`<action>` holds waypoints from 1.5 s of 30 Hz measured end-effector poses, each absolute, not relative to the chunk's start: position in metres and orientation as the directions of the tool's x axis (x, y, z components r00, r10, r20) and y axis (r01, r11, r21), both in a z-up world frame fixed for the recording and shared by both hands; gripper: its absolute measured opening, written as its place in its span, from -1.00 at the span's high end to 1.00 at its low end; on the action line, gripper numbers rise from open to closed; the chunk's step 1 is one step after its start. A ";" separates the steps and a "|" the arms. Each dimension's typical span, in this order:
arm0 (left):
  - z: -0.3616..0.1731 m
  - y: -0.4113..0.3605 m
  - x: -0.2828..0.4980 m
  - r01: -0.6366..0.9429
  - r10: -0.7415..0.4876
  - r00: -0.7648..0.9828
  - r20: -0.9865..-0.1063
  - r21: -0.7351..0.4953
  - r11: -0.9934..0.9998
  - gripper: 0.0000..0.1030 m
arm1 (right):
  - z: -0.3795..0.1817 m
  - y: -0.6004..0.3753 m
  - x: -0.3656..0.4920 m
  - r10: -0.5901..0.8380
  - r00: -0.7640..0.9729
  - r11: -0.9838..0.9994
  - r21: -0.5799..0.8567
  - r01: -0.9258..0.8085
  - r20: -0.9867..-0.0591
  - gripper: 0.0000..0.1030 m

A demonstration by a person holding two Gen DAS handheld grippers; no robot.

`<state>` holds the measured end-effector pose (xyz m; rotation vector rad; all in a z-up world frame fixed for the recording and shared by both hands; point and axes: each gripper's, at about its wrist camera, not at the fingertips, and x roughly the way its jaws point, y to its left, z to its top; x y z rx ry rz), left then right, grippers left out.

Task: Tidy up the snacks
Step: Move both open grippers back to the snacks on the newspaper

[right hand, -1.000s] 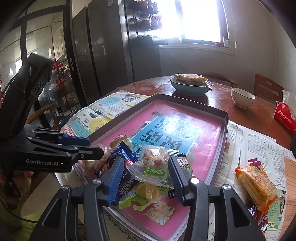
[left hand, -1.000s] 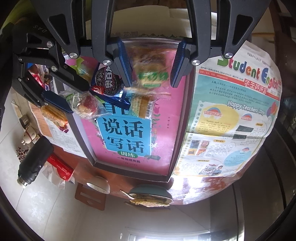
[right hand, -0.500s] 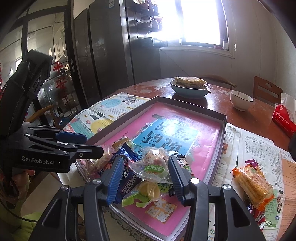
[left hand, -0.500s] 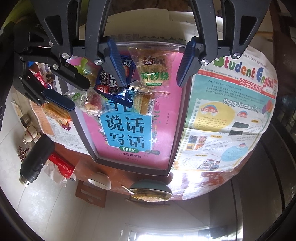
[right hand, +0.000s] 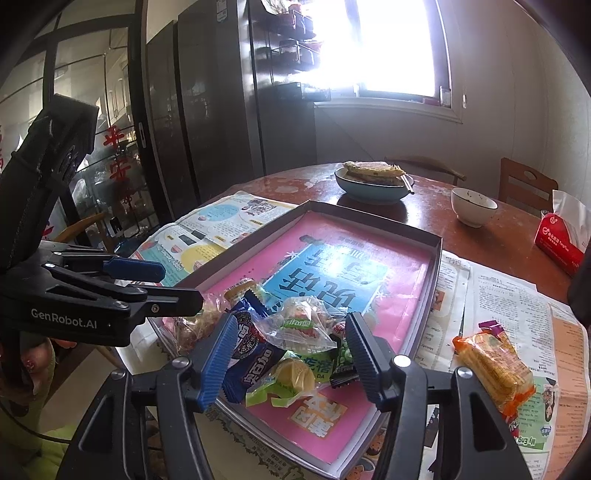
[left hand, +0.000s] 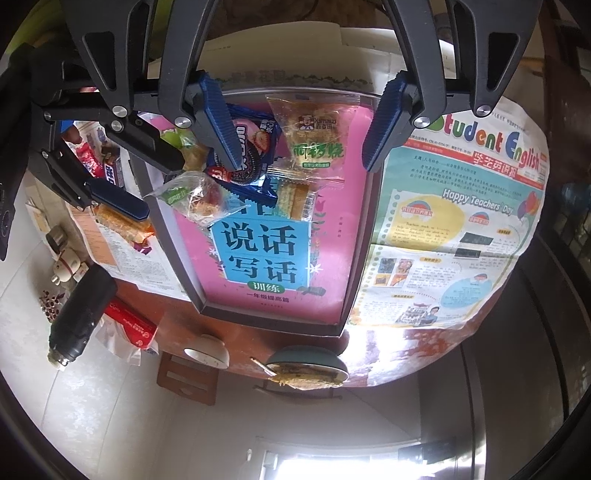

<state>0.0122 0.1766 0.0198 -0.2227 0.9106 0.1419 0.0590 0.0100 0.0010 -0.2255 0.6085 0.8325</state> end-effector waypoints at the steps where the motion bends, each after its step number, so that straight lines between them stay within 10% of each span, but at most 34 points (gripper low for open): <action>1: 0.021 0.176 0.012 -0.215 0.029 0.608 -0.793 -0.130 0.968 -0.38 | 0.001 0.010 0.059 0.623 0.518 0.663 0.043 -0.748 -0.586 -0.18; 45: 0.042 0.134 0.025 -0.113 -0.002 0.643 -0.766 -0.098 0.989 -0.59 | 0.029 -0.043 0.060 0.581 0.645 0.762 0.055 -0.645 -0.496 -0.57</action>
